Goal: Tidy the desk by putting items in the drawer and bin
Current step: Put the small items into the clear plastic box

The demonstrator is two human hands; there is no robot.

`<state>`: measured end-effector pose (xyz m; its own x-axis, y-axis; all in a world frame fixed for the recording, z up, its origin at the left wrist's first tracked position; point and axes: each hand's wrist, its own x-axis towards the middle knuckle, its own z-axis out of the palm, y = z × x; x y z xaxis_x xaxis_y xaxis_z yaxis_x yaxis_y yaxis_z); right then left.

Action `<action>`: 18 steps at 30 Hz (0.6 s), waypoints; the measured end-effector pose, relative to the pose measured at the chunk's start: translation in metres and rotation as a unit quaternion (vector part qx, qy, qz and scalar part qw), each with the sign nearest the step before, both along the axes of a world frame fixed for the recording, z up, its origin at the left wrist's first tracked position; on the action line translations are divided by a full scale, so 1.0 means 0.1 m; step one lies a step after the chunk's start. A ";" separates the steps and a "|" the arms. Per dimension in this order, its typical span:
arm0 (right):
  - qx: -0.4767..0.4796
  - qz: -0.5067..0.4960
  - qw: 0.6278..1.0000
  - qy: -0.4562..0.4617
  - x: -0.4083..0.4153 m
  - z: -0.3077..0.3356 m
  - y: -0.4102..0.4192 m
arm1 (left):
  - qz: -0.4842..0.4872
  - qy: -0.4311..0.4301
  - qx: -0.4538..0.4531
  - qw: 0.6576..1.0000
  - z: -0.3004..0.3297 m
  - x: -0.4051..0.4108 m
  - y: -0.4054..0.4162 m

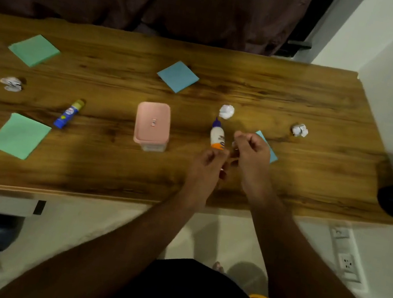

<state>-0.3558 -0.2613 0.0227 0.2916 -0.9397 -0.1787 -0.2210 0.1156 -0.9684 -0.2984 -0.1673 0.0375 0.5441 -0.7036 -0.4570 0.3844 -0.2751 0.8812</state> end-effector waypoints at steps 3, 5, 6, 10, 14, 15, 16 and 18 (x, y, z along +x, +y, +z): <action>0.033 -0.030 0.999 0.006 -0.55 -0.11 -0.05 | -0.054 0.044 0.018 0.997 -0.13 -0.50 -0.01; 0.073 -0.042 0.996 0.003 -0.93 -0.17 -0.07 | -0.070 0.061 0.035 0.995 -0.21 -0.83 -0.06; 0.089 -0.043 0.995 0.000 -1.09 -0.21 -0.06 | -0.074 0.068 0.045 0.994 -0.26 -0.95 -0.08; 0.146 -0.048 0.988 -0.015 -1.73 -0.44 -0.04 | -0.068 0.125 0.088 0.986 -0.52 -1.45 -0.16; 0.276 -0.108 0.955 -0.003 -2.16 -0.77 -0.03 | 0.029 0.243 0.168 0.955 -0.90 -1.72 -0.11; 0.310 -0.128 0.942 -0.003 -2.24 -0.86 -0.04 | 0.066 0.282 0.173 0.941 -1.01 -1.74 -0.08; 0.335 -0.145 0.931 -0.008 -2.29 -0.94 -0.03 | 0.099 0.315 0.171 0.928 -1.12 -1.75 -0.05; 0.375 -0.174 0.910 -0.042 -2.34 -1.10 -0.04 | 0.153 0.351 0.158 0.910 -1.31 -1.74 -0.02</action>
